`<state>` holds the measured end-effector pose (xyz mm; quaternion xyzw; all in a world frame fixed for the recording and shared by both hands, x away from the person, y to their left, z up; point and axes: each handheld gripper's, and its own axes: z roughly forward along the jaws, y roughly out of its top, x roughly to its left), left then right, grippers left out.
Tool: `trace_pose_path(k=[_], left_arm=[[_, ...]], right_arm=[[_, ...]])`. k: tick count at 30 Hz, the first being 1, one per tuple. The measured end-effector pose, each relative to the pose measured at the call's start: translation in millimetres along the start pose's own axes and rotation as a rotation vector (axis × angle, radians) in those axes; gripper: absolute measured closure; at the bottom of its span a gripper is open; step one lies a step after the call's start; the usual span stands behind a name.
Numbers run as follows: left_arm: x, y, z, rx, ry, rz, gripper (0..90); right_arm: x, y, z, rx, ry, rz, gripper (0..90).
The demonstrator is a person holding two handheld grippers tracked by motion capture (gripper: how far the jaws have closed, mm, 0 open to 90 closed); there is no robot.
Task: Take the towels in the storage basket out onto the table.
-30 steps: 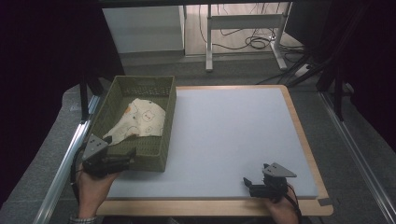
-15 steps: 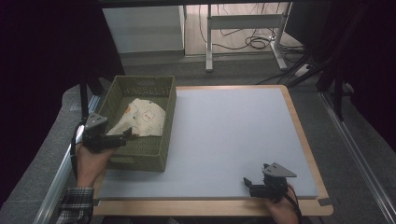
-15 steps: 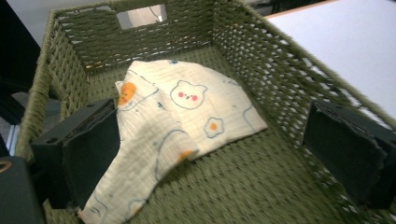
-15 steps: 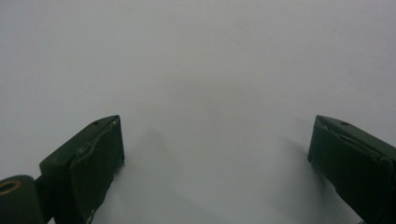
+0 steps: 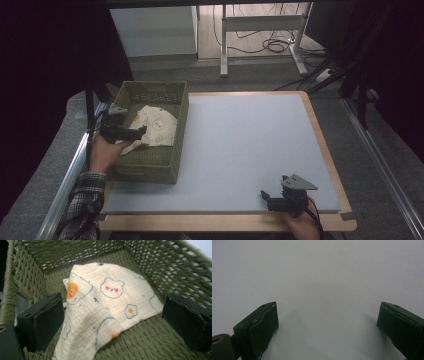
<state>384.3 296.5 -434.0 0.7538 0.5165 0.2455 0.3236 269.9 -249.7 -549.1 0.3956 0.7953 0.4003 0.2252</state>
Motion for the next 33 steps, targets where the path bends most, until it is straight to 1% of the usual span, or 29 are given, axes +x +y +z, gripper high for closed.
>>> trace_pose_path(k=[2, 5, 7, 10, 12, 13, 16, 17, 18, 20, 22, 24, 26, 27, 28, 30, 33], left_arm=[[3.7, 4.6, 8.5, 0.028, -0.003, -0.002, 4.6], [8.0, 10.4, 22.0, 0.078, 0.004, 0.006, 4.8], [10.5, 13.0, 31.8, 0.104, -0.001, 0.001, 4.9], [13.5, 15.2, 48.0, 0.161, 0.004, 0.004, 4.9], [16.4, 16.0, 58.4, 0.200, 0.006, -0.004, 5.0], [18.1, 16.5, 63.1, 0.218, -0.001, -0.010, 4.9], [24.5, 18.5, 75.4, 0.262, -0.005, -0.032, 5.0], [28.6, 19.0, 83.0, 0.284, -0.005, -0.042, 5.0], [28.6, 19.0, 83.0, 0.284, -0.005, -0.042, 5.0], [32.3, 18.6, 91.3, 0.317, -0.001, -0.053, 5.0], [36.1, 17.7, 100.1, 0.360, -0.001, -0.055, 4.9], [39.2, 17.3, 106.1, 0.384, -0.012, -0.076, 4.9], [42.4, 17.8, 111.9, 0.408, -0.005, -0.089, 4.8], [43.9, 18.1, 114.5, 0.415, -0.010, -0.096, 4.7], [44.9, 17.9, 118.1, 0.431, -0.015, -0.102, 4.7], [44.5, 17.4, 123.9, 0.454, -0.020, -0.097, 4.7], [43.9, 15.7, 134.3, 0.493, -0.025, -0.110, 4.8]], right_arm=[[-0.1, 0.0, 0.0, 0.000, 0.001, 0.000, 3.8], [-0.2, 0.0, 0.0, 0.000, 0.001, -0.001, 3.8], [-0.3, -0.1, 0.0, -0.001, 0.002, -0.001, 3.8], [-0.5, -0.1, -0.1, -0.002, 0.005, -0.001, 3.8], [-0.5, -0.2, 0.1, -0.003, 0.005, -0.001, 3.8], [-0.5, -0.2, 0.1, -0.003, 0.005, -0.001, 3.8], [-0.6, -0.2, -0.1, -0.002, 0.005, -0.002, 3.8], [-0.6, -0.2, -0.1, -0.002, 0.005, -0.002, 3.8], [-0.6, -0.2, -0.1, -0.002, 0.005, -0.002, 3.8], [-0.7, -0.2, 0.0, -0.003, 0.006, -0.002, 3.8], [-0.8, -0.3, -0.1, -0.003, 0.008, -0.002, 3.8], [-0.9, -0.3, -0.2, -0.003, 0.009, -0.003, 3.8], [-1.1, -0.4, -0.2, -0.003, 0.010, -0.004, 3.8], [-1.1, -0.4, -0.3, -0.003, 0.010, -0.004, 3.8], [-1.2, -0.4, -0.3, -0.003, 0.011, -0.003, 3.8], [-1.2, -0.4, -0.3, -0.003, 0.011, -0.003, 3.8], [-1.4, -0.4, -0.3, -0.004, 0.012, -0.005, 3.8]])
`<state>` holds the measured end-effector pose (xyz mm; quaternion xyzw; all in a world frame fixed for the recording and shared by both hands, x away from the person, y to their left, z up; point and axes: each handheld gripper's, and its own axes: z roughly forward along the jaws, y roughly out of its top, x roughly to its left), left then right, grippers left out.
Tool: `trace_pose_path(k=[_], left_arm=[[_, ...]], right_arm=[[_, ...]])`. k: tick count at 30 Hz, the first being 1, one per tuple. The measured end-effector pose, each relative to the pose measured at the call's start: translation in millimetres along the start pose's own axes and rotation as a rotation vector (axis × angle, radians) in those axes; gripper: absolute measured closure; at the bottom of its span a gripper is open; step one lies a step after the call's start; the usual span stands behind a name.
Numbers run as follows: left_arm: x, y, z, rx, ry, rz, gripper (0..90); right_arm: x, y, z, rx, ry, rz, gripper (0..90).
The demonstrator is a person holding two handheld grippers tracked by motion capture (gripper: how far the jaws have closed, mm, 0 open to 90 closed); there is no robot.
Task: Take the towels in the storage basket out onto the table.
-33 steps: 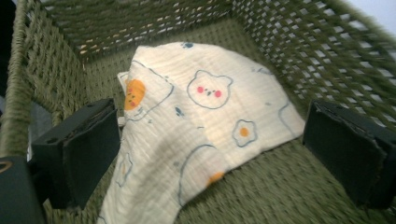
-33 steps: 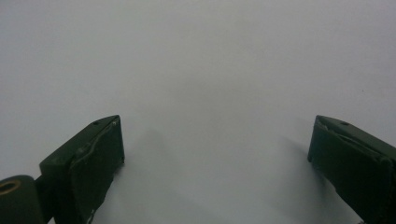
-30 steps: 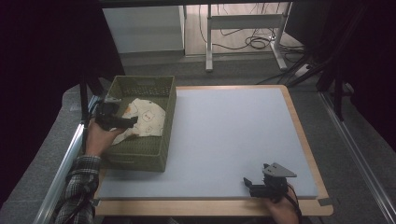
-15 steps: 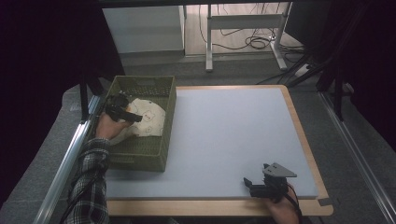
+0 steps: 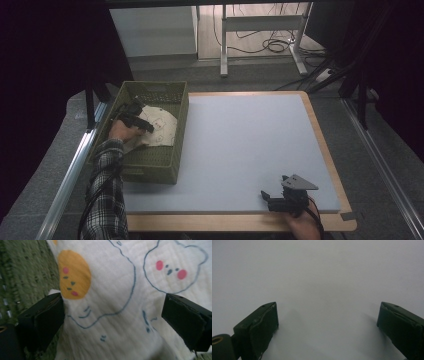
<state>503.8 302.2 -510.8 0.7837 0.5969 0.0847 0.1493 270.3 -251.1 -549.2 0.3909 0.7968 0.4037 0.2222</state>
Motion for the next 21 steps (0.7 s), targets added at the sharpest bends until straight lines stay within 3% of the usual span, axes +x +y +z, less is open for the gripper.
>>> trace_pose_path(k=[3, 6, 8, 9, 10, 11, 13, 16, 21], left_arm=[[-1.3, 3.2, 7.9, 0.042, 0.007, -0.002, 8.6], [-2.0, 5.9, 6.4, 0.045, -0.018, -0.014, 15.5], [-3.9, 6.8, 4.5, 0.045, -0.002, -0.008, 28.3], [-4.5, 7.0, 3.2, 0.051, -0.004, -0.007, 43.2], [-5.0, 7.1, 2.1, 0.054, 0.017, -0.003, 51.6], [-4.5, 7.1, 0.2, 0.055, 0.001, -0.006, 51.6], [-5.9, 7.2, -1.2, 0.061, -0.008, -0.003, 82.1], [-10.0, 8.2, -2.1, 0.070, -0.016, 0.016, 85.2], [-9.8, 7.9, -8.8, 0.038, -0.025, 0.014, 86.1]], right_arm=[[-0.1, 0.0, -0.1, 0.000, 0.001, -0.001, 3.8], [-0.1, 0.0, -0.3, 0.002, 0.001, -0.001, 3.8], [-0.1, 0.0, -0.2, 0.001, 0.000, -0.001, 3.8], [-0.1, -0.1, -0.1, 0.000, 0.001, -0.001, 3.7], [0.0, 0.0, -0.1, 0.001, 0.000, -0.001, 3.8], [0.0, 0.0, -0.1, 0.001, 0.000, -0.001, 3.8], [0.0, 0.0, -0.1, 0.001, 0.001, -0.001, 3.7], [0.0, -0.1, -0.1, 0.001, 0.001, 0.000, 3.7], [0.0, 0.0, -0.1, 0.001, 0.001, 0.000, 3.7]])
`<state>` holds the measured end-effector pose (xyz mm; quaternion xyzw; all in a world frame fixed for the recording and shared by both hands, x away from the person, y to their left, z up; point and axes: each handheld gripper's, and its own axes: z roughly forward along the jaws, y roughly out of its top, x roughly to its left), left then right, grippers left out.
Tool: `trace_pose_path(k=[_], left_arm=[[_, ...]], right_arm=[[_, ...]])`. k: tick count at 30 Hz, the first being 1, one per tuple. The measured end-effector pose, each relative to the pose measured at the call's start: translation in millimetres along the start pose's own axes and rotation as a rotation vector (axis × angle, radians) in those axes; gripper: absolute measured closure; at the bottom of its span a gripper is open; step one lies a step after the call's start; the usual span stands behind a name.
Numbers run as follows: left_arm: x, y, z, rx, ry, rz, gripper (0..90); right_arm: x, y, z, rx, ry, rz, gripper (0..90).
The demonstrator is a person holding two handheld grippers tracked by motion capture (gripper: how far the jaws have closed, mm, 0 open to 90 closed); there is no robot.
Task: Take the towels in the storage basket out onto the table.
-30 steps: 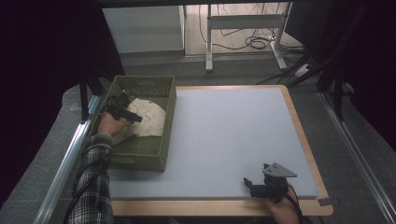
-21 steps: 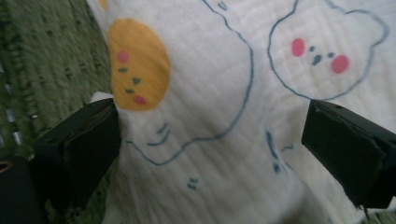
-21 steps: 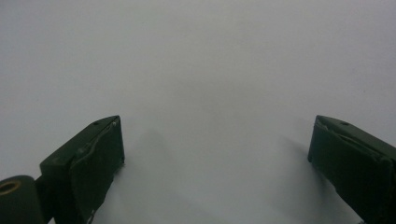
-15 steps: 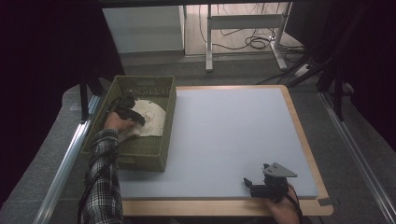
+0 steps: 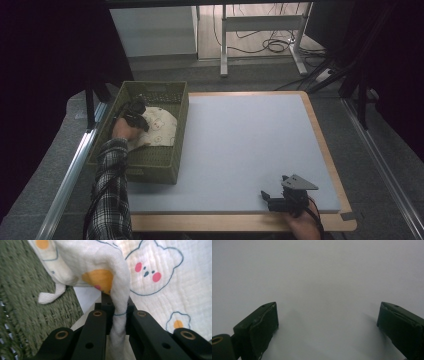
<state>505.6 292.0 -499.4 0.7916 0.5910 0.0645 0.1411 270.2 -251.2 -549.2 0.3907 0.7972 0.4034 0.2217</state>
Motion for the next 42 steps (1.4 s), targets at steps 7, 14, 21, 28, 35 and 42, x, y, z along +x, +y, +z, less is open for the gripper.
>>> trace_pose_path(k=[7, 14, 21, 28, 35, 42], left_arm=[[-4.8, -3.0, -15.1, -0.085, -0.014, 0.012, 86.0], [-7.2, -11.9, -32.9, -0.193, -0.025, 0.013, 86.0], [-9.4, -27.1, -51.7, -0.326, -0.038, 0.020, 85.9], [-4.9, -47.0, -67.4, -0.449, -0.064, -0.007, 85.7], [-0.5, -65.5, -82.0, -0.574, -0.067, -0.035, 85.7], [-2.7, -80.7, -98.4, -0.715, -0.070, -0.059, 85.7]], right_arm=[[0.0, 0.0, 0.0, 0.000, 0.000, 0.000, 3.7], [0.1, 0.0, 0.0, 0.000, 0.000, -0.001, 3.7], [0.2, 0.1, 0.1, 0.001, 0.000, -0.001, 3.7], [0.2, 0.1, 0.1, 0.001, 0.000, -0.001, 3.7], [0.3, 0.1, 0.2, 0.001, -0.001, -0.001, 3.7], [0.3, 0.1, 0.2, 0.001, -0.001, -0.001, 3.7]])
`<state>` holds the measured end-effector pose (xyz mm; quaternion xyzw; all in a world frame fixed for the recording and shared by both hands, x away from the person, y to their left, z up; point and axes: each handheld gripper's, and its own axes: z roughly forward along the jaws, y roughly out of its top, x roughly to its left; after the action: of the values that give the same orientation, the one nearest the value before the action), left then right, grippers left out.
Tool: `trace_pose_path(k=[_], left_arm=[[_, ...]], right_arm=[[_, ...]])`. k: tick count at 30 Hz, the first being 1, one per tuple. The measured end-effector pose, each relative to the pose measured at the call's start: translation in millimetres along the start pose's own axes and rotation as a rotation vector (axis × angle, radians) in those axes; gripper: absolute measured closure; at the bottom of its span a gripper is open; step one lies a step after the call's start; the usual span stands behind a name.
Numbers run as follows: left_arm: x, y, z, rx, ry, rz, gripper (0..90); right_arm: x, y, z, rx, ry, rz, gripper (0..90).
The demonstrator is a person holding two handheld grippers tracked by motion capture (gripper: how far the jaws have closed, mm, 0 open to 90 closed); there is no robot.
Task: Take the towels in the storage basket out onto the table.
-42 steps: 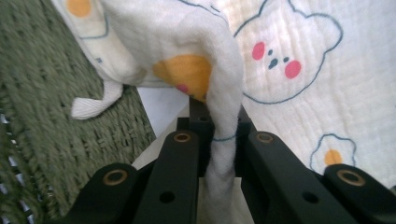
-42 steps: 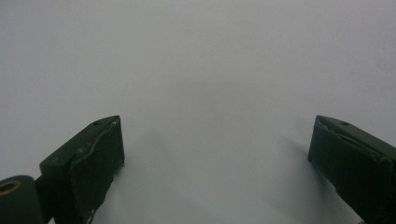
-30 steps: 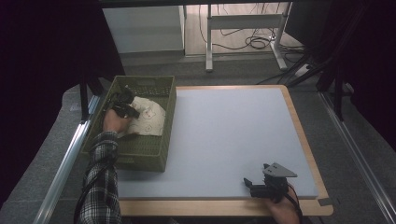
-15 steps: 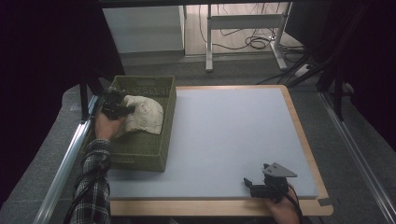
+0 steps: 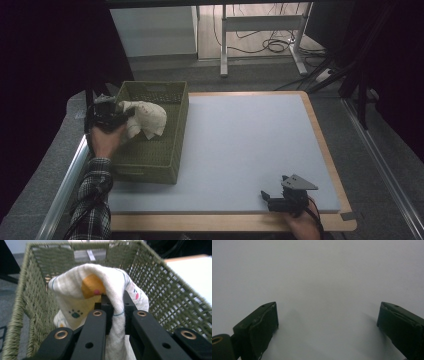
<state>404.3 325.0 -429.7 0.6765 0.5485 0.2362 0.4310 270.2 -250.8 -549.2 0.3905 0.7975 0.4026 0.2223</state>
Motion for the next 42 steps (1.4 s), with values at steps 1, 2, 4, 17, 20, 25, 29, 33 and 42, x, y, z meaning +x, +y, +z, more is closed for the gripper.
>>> trace_pose_path(k=[1, 2, 4, 17, 20, 25, 29, 33, 42], left_arm=[[-0.7, -0.6, -2.6, -0.017, 0.003, 0.000, 85.7], [-1.2, -1.3, -5.4, -0.034, 0.007, -0.002, 85.7], [-1.2, -3.3, -11.1, -0.075, 0.010, -0.013, 85.7], [-5.4, -17.1, -40.8, -0.279, 0.052, -0.014, 85.6], [-9.9, -16.1, -46.1, -0.308, 0.053, 0.013, 85.6], [-18.5, -15.1, -51.9, -0.343, 0.053, 0.040, 85.5], [-27.0, -14.0, -56.0, -0.374, 0.055, 0.065, 85.5], [-35.3, -11.1, -58.4, -0.383, 0.043, 0.088, 85.5], [-63.1, 0.1, -64.2, -0.399, 0.026, 0.173, 85.4]], right_arm=[[0.0, 0.0, 0.0, 0.000, 0.000, 0.000, 3.7], [0.0, 0.0, 0.0, 0.000, 0.000, 0.000, 3.7], [0.0, 0.0, 0.0, 0.000, 0.000, 0.000, 3.7], [0.1, 0.0, 0.0, 0.001, 0.000, 0.000, 3.7], [0.1, 0.0, 0.0, 0.001, 0.000, 0.000, 3.7], [0.1, 0.0, 0.0, 0.001, 0.000, 0.000, 3.7], [0.1, 0.0, 0.0, 0.001, 0.000, 0.000, 3.7], [0.1, 0.0, 0.0, 0.001, 0.000, 0.000, 3.7], [0.2, 0.0, 0.0, 0.001, -0.001, 0.001, 3.7]])
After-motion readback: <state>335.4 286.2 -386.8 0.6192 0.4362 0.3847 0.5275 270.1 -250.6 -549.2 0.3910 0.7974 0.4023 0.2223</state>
